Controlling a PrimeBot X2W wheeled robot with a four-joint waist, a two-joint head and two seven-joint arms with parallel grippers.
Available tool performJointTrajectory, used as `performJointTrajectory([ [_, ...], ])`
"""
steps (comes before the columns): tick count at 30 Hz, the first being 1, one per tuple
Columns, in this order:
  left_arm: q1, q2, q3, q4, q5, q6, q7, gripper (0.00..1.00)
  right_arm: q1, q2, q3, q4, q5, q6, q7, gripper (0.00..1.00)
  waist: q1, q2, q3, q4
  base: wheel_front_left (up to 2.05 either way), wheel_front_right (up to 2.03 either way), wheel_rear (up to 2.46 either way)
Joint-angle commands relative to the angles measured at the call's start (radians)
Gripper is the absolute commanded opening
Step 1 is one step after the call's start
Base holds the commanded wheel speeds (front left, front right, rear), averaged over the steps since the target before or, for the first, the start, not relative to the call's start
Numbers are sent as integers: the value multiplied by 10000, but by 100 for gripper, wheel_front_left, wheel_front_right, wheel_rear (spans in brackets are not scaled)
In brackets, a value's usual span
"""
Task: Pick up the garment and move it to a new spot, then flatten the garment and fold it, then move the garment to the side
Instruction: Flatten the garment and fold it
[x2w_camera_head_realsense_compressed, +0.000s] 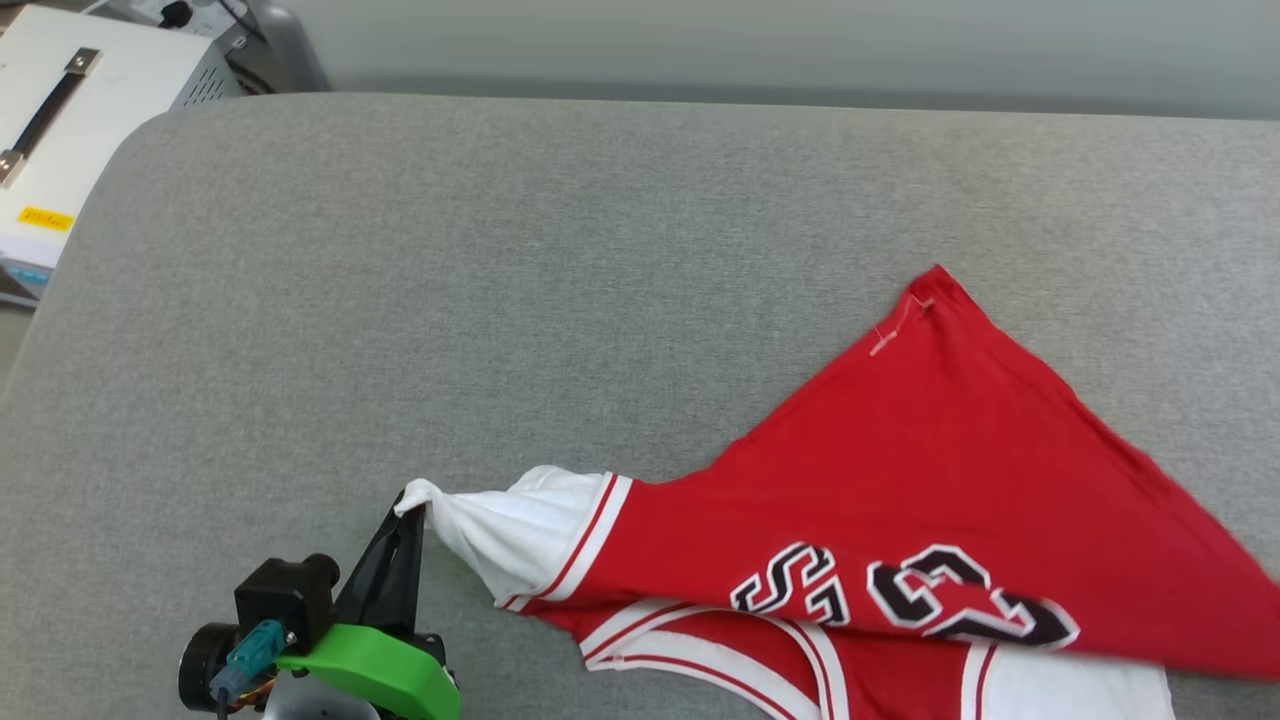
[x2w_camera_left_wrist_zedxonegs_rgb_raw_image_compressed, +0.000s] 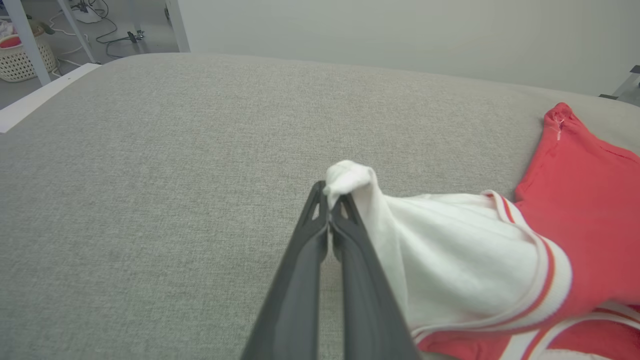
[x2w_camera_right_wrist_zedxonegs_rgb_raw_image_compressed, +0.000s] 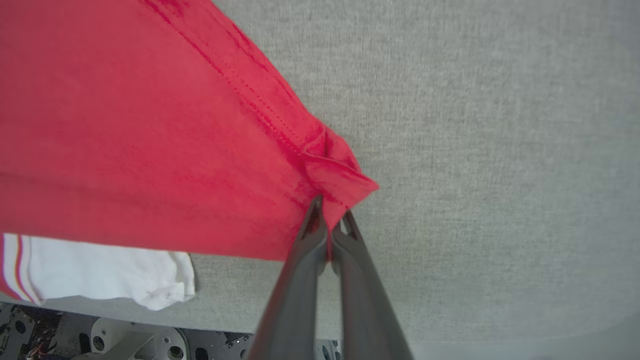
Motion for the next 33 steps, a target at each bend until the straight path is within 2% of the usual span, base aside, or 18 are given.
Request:
performJointTrajectory([
  [1,123,102,30,-48,-65,68,28,0,520,399,-131,-81,-79,-11,-71,0,1,0,-118,-162,0,0,0],
  [6,5,108,-24,-78,-44,78,74,0,1555,1634,-169,111,-415,-11,-306,0,1,0,0,-124,0,0,0],
  [11,-63,70,-67,-15,-42,102,69,0,1539,2114,-222,416,-568,-11,-602,0,1,0,-16,-96,0,0,0],
  [13,-50,63,-83,6,-46,111,61,0,1309,2090,-421,286,-698,-11,-840,100,1,0,-61,-101,0,0,0],
  [18,-73,63,-154,-68,-8,147,81,0,617,1719,-958,-689,-1022,-11,-1295,100,1,0,-111,-44,0,0,0],
  [23,-227,31,-233,-241,60,180,108,0,-339,1325,-1204,-1864,-1206,-11,-1260,100,1,0,56,130,0,0,0],
  [24,-401,-2,-302,-334,116,171,130,0,-1357,1171,-1085,-2393,-1330,-11,-1097,100,1,0,282,267,0,0,0],
  [28,-679,-58,-388,-380,187,131,135,0,-2956,1081,-347,-2627,-1559,-11,-601,100,1,0,610,457,0,0,0],
  [33,-1057,-210,-540,-365,275,57,104,0,-5014,1261,1235,-1861,-1931,-11,186,100,1,0,1004,754,0,0,0],
])
